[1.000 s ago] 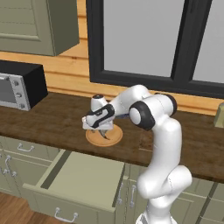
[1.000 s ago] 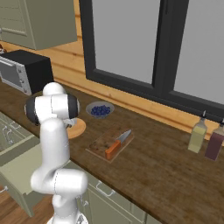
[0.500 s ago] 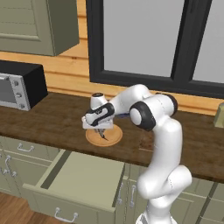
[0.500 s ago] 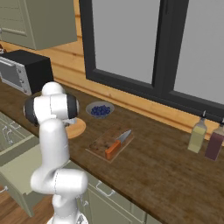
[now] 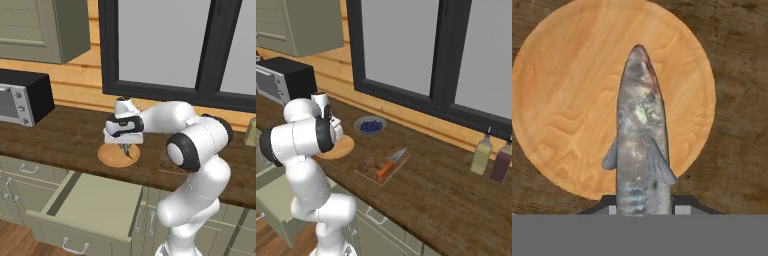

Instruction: Pick up the knife from the drawer and place it on the cutting board. Then place the meat from the plate to the cutting board.

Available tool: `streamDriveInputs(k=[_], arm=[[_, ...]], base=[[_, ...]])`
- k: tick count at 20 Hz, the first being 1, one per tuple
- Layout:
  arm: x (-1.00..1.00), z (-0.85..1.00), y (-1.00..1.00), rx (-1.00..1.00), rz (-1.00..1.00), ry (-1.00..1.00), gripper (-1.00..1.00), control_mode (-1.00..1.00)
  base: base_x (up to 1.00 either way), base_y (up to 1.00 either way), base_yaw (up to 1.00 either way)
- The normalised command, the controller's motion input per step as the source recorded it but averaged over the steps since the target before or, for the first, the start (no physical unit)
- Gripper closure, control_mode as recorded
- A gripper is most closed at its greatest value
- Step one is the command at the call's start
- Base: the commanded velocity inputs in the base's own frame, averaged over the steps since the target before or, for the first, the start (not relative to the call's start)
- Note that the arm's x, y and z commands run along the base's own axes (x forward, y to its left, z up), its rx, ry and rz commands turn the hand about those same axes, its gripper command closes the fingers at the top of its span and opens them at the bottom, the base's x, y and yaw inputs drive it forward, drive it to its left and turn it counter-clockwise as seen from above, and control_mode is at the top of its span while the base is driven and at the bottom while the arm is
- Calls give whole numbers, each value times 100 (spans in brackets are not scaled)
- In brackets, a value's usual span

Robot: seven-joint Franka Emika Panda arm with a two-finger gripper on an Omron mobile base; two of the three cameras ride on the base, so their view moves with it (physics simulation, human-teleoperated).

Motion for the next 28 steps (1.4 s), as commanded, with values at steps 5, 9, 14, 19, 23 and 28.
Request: streamDriveInputs(k=[5, 9, 14, 19, 23, 28], arm=[[-38, 46, -80, 0, -12, 6, 100, -100], [-28, 19, -81, -6, -9, 10, 100, -100], [0, 0, -64, -9, -7, 26, 100, -100], [0, 0, -57, -5, -1, 23, 100, -100], [8, -3, -19, -5, 0, 14, 100, -100], [18, -42, -43, 1, 2, 7, 100, -100]], base=[[0, 0, 0], [0, 0, 0], [0, 0, 0], [0, 0, 0], [0, 0, 0], [0, 0, 0]])
